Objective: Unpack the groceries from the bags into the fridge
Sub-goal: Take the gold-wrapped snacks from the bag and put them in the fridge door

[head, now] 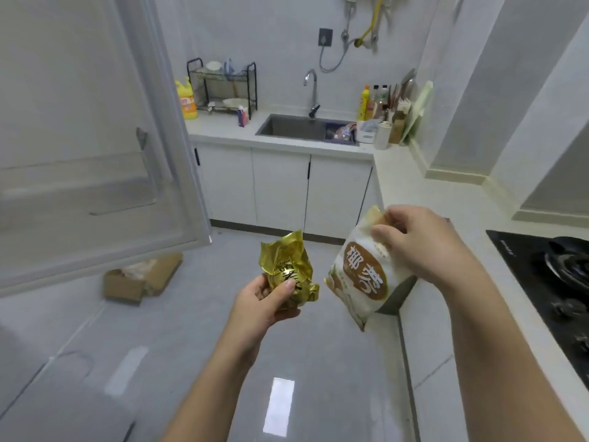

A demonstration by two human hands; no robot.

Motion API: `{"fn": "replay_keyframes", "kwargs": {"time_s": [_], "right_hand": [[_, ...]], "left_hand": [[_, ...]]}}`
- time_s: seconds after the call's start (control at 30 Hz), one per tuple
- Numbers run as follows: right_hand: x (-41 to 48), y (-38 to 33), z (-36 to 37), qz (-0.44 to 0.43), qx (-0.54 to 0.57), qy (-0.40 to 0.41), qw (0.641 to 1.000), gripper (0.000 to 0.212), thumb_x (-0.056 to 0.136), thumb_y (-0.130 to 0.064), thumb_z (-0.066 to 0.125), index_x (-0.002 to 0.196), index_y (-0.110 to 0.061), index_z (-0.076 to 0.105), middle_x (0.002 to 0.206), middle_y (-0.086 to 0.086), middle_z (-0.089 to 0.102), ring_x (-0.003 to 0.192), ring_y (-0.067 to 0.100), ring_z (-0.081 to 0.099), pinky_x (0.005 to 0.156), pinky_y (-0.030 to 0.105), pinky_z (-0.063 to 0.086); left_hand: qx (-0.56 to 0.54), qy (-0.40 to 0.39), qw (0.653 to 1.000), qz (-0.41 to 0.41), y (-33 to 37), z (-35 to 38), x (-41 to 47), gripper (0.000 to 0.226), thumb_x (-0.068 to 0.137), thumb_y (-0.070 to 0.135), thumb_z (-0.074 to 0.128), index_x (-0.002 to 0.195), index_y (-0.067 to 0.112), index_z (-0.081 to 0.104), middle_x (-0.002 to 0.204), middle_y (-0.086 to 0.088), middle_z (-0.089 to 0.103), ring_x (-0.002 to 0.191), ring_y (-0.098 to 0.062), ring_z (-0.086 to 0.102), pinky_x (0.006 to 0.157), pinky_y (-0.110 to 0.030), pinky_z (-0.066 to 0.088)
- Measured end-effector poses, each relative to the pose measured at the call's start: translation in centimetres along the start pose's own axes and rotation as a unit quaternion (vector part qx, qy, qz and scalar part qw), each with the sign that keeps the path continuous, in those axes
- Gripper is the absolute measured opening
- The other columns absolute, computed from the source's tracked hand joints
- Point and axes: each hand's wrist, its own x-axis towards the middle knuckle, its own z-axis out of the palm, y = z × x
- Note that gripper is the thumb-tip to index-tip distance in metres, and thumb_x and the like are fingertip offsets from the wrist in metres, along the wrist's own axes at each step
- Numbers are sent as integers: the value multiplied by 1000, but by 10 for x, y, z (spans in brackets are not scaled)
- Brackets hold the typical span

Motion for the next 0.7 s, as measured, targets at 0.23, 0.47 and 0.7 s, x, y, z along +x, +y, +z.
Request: {"fn": "replay_keyframes", "kwargs": {"time_s": [0.23, 0.47, 0.7], "right_hand": [[58, -96, 47, -153, 79, -87, 981, 10, 97, -28, 57, 91, -24, 64, 85, -4, 66, 79, 18, 65, 71, 41, 57], [89, -196, 52, -306, 186, -152, 921, 16, 96, -26, 60, 82, -20, 65, 79, 1, 71, 77, 23, 69, 70, 42, 57], [108, -283, 33, -363, 322, -202, 851, 15, 95, -15, 62, 81, -9, 65, 66, 2, 68, 60, 15, 63, 59, 31, 52]], "left_hand": [[22, 160, 984, 82, 56, -81, -13, 50, 70, 36, 73, 111, 10, 65, 101, -6, 75, 94, -23, 72, 72, -31, 59], [53, 253, 952, 161, 126, -142, -36, 41, 72, 32, 78, 107, 15, 67, 100, -9, 75, 92, -24, 72, 67, -30, 58], [125, 264, 932, 214, 227, -185, -60, 46, 68, 31, 85, 106, 11, 67, 95, -9, 75, 84, -22, 73, 60, -29, 58]]}}
